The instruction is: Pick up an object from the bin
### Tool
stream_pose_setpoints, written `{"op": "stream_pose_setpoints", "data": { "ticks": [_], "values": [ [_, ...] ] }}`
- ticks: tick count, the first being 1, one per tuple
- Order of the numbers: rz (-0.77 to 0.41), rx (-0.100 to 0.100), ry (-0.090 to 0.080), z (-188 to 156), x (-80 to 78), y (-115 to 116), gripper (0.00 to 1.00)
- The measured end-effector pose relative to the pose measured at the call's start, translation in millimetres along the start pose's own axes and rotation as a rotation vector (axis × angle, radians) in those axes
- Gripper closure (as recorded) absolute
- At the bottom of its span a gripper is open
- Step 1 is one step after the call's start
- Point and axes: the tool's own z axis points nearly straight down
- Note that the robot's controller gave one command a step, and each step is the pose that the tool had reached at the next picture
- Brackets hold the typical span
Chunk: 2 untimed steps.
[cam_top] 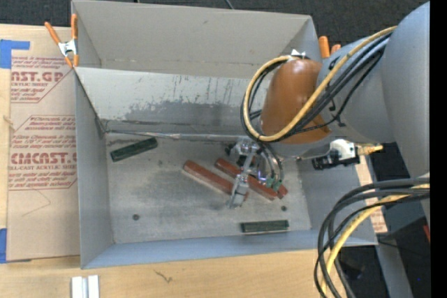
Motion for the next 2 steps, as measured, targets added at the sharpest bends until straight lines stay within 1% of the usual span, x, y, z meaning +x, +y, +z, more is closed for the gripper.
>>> {"op": "stream_pose_setpoints", "data": {
  "ticks": [1,2],
  "values": [
    [-0.052,0.004,-0.005,14.6,1.2,32.4,0.0],
    [0.224,0.002,-0.005,32.0,-1.6,-12.4,1.0]
  ]
}}
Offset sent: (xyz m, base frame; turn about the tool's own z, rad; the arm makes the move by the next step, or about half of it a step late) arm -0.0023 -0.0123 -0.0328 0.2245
